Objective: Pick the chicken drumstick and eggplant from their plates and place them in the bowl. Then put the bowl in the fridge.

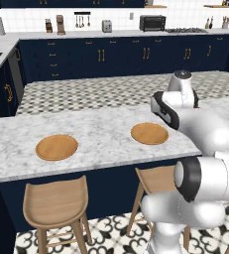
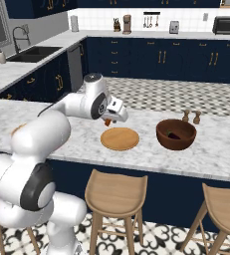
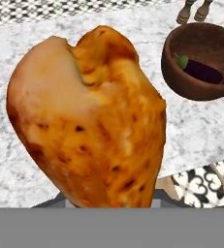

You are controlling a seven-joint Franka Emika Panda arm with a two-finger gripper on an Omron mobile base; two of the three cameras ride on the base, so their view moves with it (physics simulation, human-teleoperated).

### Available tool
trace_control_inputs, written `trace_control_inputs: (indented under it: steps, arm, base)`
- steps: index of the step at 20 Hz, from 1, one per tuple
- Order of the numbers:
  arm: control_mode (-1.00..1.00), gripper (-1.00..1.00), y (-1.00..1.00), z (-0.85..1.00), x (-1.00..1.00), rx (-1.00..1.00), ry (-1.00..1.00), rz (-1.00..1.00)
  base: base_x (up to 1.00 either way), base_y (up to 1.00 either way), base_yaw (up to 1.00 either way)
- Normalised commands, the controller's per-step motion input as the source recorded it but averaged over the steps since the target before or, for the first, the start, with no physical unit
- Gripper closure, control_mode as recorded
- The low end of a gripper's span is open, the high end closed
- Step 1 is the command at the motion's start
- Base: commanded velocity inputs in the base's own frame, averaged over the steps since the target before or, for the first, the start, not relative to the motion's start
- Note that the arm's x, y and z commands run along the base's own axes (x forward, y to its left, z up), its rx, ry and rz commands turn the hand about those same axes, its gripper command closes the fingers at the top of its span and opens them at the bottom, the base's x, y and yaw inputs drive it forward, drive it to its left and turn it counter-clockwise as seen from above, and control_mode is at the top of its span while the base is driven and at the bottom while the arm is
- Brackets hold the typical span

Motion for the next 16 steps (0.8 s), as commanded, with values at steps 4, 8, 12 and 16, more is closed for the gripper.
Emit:
trace_control_inputs:
  steps: [4,8,12,16]
  arm:
    - [-1.0,1.0,-1.0,0.0,0.17,-0.05,-0.02,0.0]
    - [-1.0,1.0,-1.0,0.0,0.2,-0.04,-0.02,0.0]
    - [-1.0,1.0,-1.0,-0.05,0.38,-0.04,0.0,0.0]
    - [-1.0,1.0,-0.99,-0.11,0.59,-0.03,0.0,0.0]
  base:
    - [0.0,0.0,0.0]
    - [0.0,0.0,0.0]
    - [0.0,0.0,0.0]
    - [0.0,0.0,0.0]
